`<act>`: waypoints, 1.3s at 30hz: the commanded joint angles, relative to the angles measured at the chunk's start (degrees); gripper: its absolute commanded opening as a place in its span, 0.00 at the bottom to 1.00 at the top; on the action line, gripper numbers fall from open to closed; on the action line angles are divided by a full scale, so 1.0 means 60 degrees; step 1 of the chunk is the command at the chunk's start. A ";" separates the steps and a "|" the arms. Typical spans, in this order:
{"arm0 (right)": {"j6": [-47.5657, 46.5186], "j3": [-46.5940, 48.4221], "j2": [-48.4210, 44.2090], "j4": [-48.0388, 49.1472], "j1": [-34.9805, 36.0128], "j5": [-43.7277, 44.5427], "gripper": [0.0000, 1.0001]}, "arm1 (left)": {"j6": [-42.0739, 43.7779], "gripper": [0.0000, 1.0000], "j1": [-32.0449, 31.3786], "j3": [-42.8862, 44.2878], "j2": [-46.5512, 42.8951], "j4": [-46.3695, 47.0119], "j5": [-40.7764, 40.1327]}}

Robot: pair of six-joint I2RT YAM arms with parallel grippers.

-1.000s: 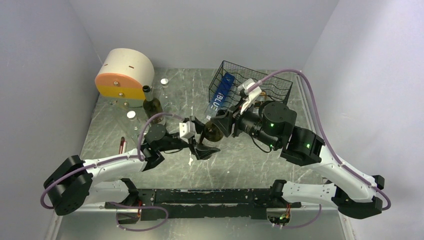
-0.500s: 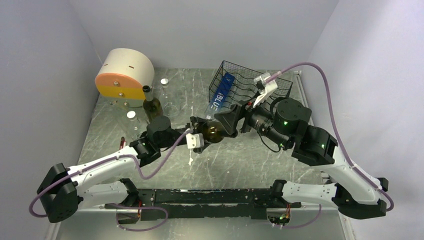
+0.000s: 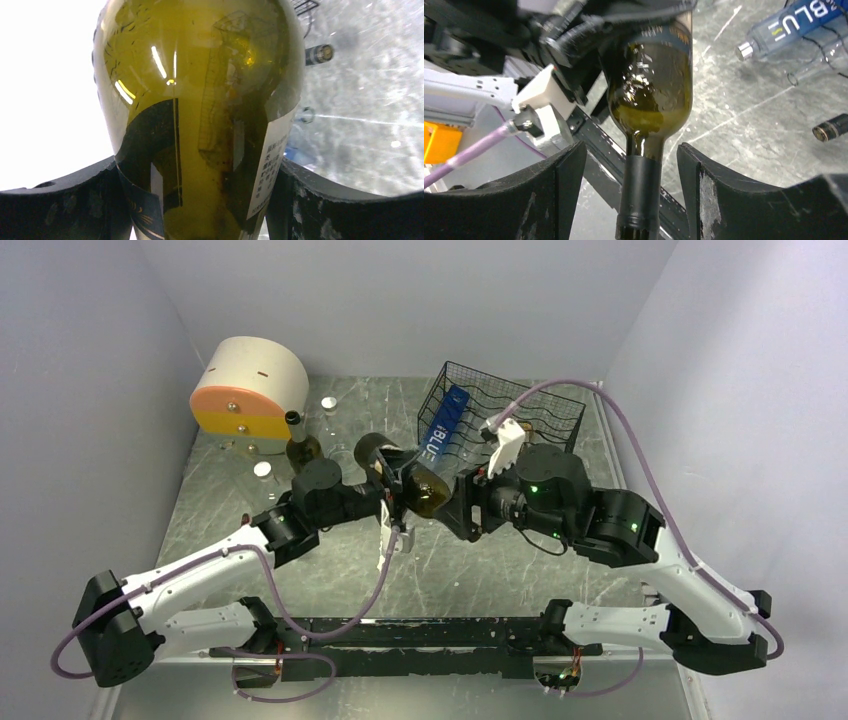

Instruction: Put the wine bottle on the wine rack

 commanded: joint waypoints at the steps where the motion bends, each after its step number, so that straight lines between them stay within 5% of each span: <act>1: 0.0443 -0.0308 0.0233 -0.0758 0.0015 0.0015 0.69 | 0.2026 0.07 0.0042 0.1301 0.0175 0.0544 -0.0502; 9: 0.0816 -0.0149 0.1288 -0.1557 0.0006 0.0691 0.59 | 0.3810 0.07 0.0041 0.2433 0.1146 -0.0616 -0.0585; 17: 0.0718 -0.0410 0.1850 -0.1368 0.0017 0.1047 0.49 | 0.4103 0.07 0.0046 0.2357 0.1192 -0.0566 -0.0761; 33: 0.0349 -0.1145 0.1983 -0.0442 -0.0049 0.1464 0.35 | 0.2023 0.08 0.0210 0.2430 0.0918 -0.0584 -0.0111; 35: 0.0332 -0.1140 0.1971 -0.0376 -0.0071 0.1588 0.22 | 0.1691 0.16 0.0225 0.2293 0.0877 -0.0376 -0.0131; 37: 0.0360 -0.1095 0.1940 -0.0359 -0.0096 0.1816 0.02 | 0.1182 0.34 0.0223 0.1989 0.0798 0.0073 -0.0286; 39: 0.0401 -0.1045 0.1828 -0.0292 -0.0107 0.2080 0.00 | 0.0780 0.54 0.0236 0.1710 0.0703 0.0386 -0.0442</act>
